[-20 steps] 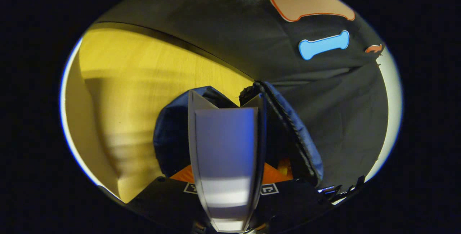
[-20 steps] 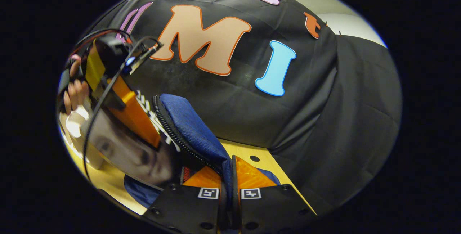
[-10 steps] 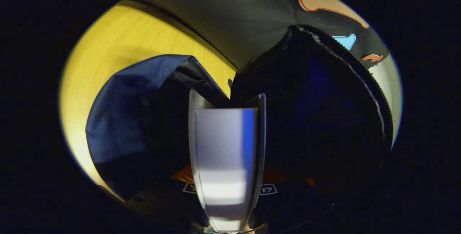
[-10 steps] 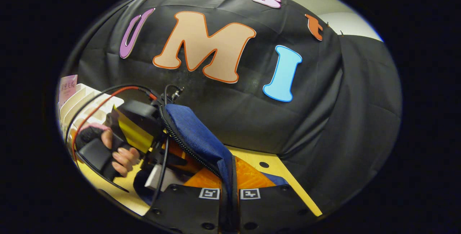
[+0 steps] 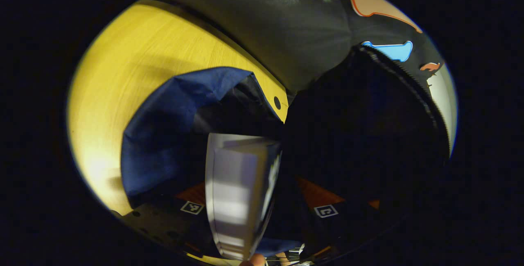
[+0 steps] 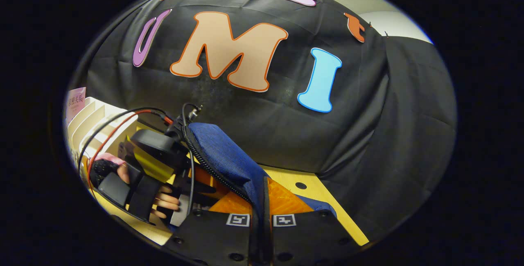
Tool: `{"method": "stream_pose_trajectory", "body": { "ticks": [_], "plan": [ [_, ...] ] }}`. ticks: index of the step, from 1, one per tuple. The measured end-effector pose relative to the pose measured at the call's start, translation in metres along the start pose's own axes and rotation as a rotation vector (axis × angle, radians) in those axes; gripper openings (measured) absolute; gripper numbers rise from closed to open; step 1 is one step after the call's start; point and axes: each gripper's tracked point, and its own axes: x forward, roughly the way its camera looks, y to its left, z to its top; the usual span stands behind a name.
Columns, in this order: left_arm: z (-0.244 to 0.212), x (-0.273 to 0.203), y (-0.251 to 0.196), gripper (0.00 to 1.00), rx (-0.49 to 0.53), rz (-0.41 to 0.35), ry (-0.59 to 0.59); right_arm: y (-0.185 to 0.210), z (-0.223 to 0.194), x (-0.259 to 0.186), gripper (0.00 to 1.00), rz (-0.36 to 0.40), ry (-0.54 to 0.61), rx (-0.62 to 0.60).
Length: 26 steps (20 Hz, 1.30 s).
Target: Open the schoolbag, grab two books from the bookshelf and put them into the schoolbag.
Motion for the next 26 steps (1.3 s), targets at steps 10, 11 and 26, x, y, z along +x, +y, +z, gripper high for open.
{"method": "stream_pose_trajectory", "body": {
  "ticks": [10,11,26],
  "plan": [
    [0.021,-0.129,-0.037,0.95,0.167,0.094,-0.202,0.007,0.004,-0.017,0.06,0.040,0.004,-0.009],
    [0.027,-0.143,-0.040,0.96,0.182,0.109,-0.225,0.009,0.004,-0.019,0.06,0.044,0.002,-0.017],
    [0.094,-0.465,0.013,0.94,0.202,0.615,-0.646,0.030,-0.001,-0.024,0.06,0.059,0.018,-0.077]
  ]
}}
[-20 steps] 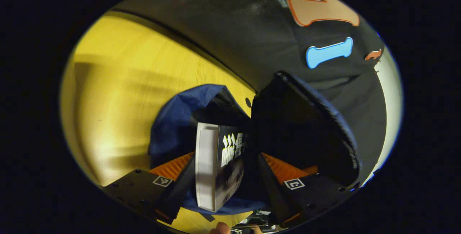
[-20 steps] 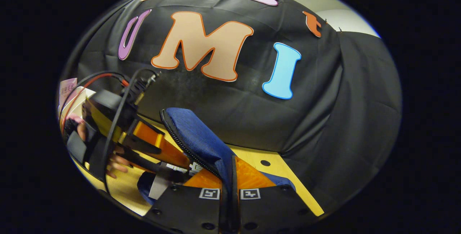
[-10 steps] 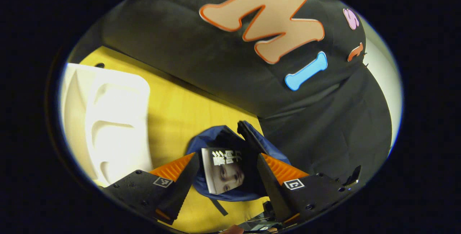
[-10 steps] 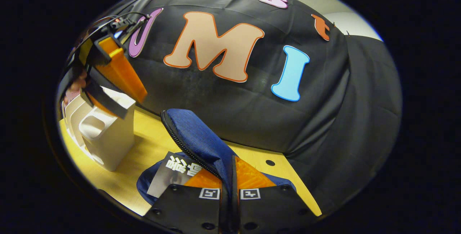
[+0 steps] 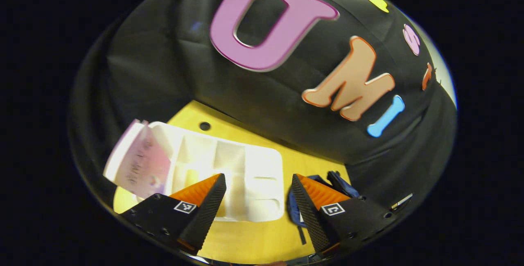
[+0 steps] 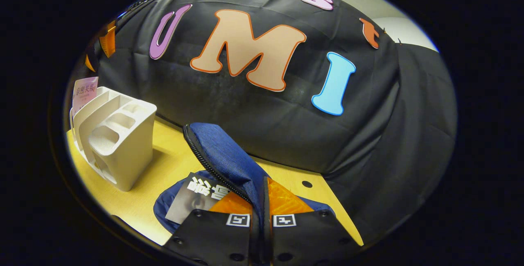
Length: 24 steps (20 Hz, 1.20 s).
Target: Open the schoolbag, grab two books from the bookshelf and put them into the schoolbag.
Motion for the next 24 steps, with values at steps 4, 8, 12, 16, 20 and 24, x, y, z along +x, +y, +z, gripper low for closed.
{"method": "stream_pose_trajectory", "body": {
  "ticks": [4,8,12,16,20,24],
  "plan": [
    [0.030,-0.031,0.060,0.94,-0.023,0.146,-0.065,0.003,-0.001,-0.002,0.07,0.002,0.004,-0.016],
    [0.042,-0.033,0.125,0.89,-0.011,0.259,-0.083,0.003,-0.002,-0.004,0.07,-0.004,0.013,-0.007],
    [0.029,-0.010,0.166,0.94,-0.070,0.268,-0.033,0.003,-0.003,-0.006,0.07,-0.002,0.019,-0.010],
    [0.008,0.008,0.186,0.94,-0.125,0.237,0.064,0.003,-0.005,-0.007,0.07,-0.007,0.034,0.000],
    [-0.007,0.023,0.188,0.93,-0.122,0.221,0.130,0.003,-0.006,-0.006,0.07,-0.017,0.037,-0.001],
    [-0.011,0.033,0.171,0.83,-0.096,0.185,0.187,0.003,-0.007,-0.008,0.07,-0.016,0.039,-0.012]
  ]
}}
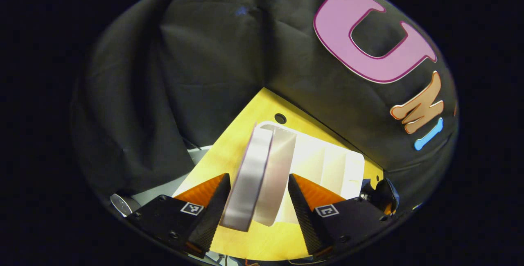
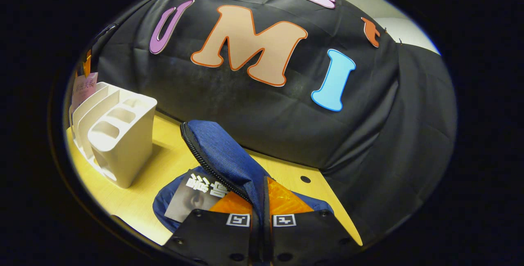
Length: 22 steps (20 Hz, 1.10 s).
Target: Open the schoolbag, grab two books from the bookshelf and put them into the schoolbag.
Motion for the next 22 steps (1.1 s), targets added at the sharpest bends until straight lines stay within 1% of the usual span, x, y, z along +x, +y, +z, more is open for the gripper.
{"method": "stream_pose_trajectory", "body": {
  "ticks": [1,2,3,4,5,7,8,9,10,11,12,13,15,16,17,18,19,20,21,22],
  "plan": [
    [0.001,0.002,-0.006,0.87,0.017,-0.006,0.011,0.000,0.000,0.000,0.07,0.001,0.000,-0.002],
    [0.000,0.005,-0.011,0.81,0.036,-0.010,0.025,0.001,0.000,0.001,0.07,0.003,0.000,-0.002],
    [-0.001,0.009,-0.016,0.77,0.053,-0.011,0.045,0.001,0.000,0.001,0.07,0.004,0.001,0.001],
    [-0.003,0.012,-0.021,0.79,0.067,-0.014,0.064,0.001,0.000,0.001,0.07,0.005,0.002,0.009],
    [-0.004,0.017,-0.025,0.70,0.081,-0.011,0.088,0.000,0.001,0.003,0.07,0.004,0.001,0.013],
    [-0.010,0.024,-0.025,0.65,0.111,0.007,0.128,-0.001,0.000,0.002,0.07,0.004,0.001,0.017],
    [-0.011,0.029,-0.024,0.70,0.123,0.019,0.145,-0.001,0.000,0.003,0.07,0.005,0.001,0.016],
    [-0.012,0.032,-0.022,0.61,0.132,0.031,0.161,0.000,0.001,0.002,0.07,0.007,0.000,0.013],
    [-0.012,0.036,-0.022,0.67,0.140,0.042,0.178,-0.001,0.000,0.002,0.06,0.010,0.000,0.008],
    [-0.013,0.040,-0.021,0.62,0.148,0.054,0.190,0.000,0.000,0.002,0.06,0.012,0.001,0.006],
    [-0.016,0.044,-0.019,0.61,0.158,0.062,0.213,0.002,0.000,0.002,0.07,0.013,0.001,0.004],
    [-0.019,0.046,-0.018,0.54,0.161,0.072,0.238,0.002,0.000,0.003,0.07,0.014,0.001,0.004],
    [-0.022,0.051,-0.016,0.45,0.169,0.087,0.277,0.002,0.000,0.003,0.07,0.015,0.002,0.008],
    [-0.024,0.056,-0.013,0.43,0.176,0.096,0.286,0.002,0.000,0.004,0.07,0.016,0.001,0.009],
    [-0.025,0.059,-0.014,0.50,0.184,0.101,0.298,0.002,0.000,0.004,0.07,0.017,0.001,0.010],
    [-0.028,0.063,-0.012,0.42,0.195,0.109,0.307,0.002,0.000,0.005,0.06,0.019,0.001,0.010],
    [-0.030,0.066,-0.009,0.42,0.204,0.121,0.313,0.002,0.000,0.004,0.06,0.019,0.001,0.011],
    [-0.034,0.070,-0.008,0.49,0.209,0.127,0.323,0.001,0.000,0.003,0.06,0.020,0.001,0.011],
    [-0.037,0.072,-0.006,0.42,0.214,0.137,0.339,0.002,0.000,0.004,0.06,0.020,0.001,0.010],
    [-0.039,0.075,-0.001,0.46,0.234,0.168,0.341,0.001,0.000,0.004,0.06,0.019,0.001,0.010]
  ]
}}
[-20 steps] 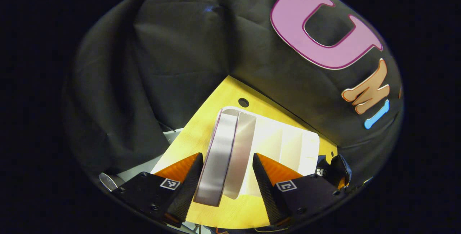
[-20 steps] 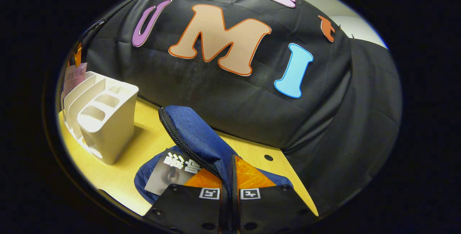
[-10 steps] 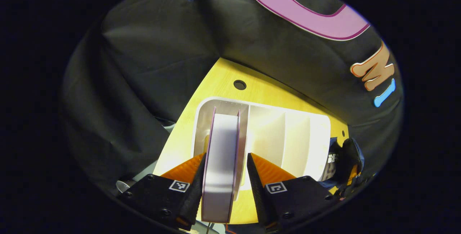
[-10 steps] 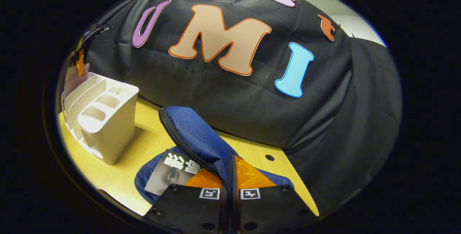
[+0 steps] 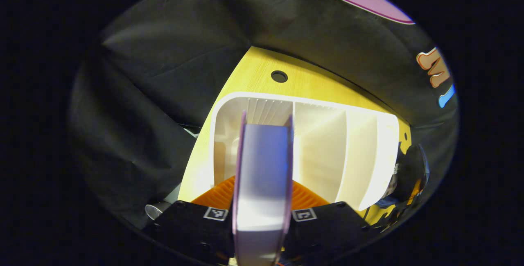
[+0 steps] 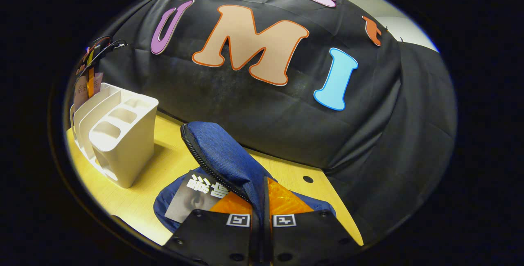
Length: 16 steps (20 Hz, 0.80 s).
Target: Open the schoolbag, grab two books from the bookshelf and put them into the schoolbag.
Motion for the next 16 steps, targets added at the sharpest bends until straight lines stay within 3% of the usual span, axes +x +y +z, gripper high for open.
{"method": "stream_pose_trajectory", "body": {
  "ticks": [3,6,16],
  "plan": [
    [-0.004,0.000,-0.001,0.39,0.017,0.034,0.018,0.001,0.001,0.000,0.06,-0.002,0.001,-0.004],
    [-0.007,-0.004,0.003,0.39,-0.032,0.073,0.049,0.002,0.000,0.000,0.06,-0.001,0.002,-0.010],
    [-0.025,-0.097,0.004,0.39,-0.076,0.117,0.082,0.000,0.001,0.000,0.06,0.008,0.001,-0.022]
  ]
}}
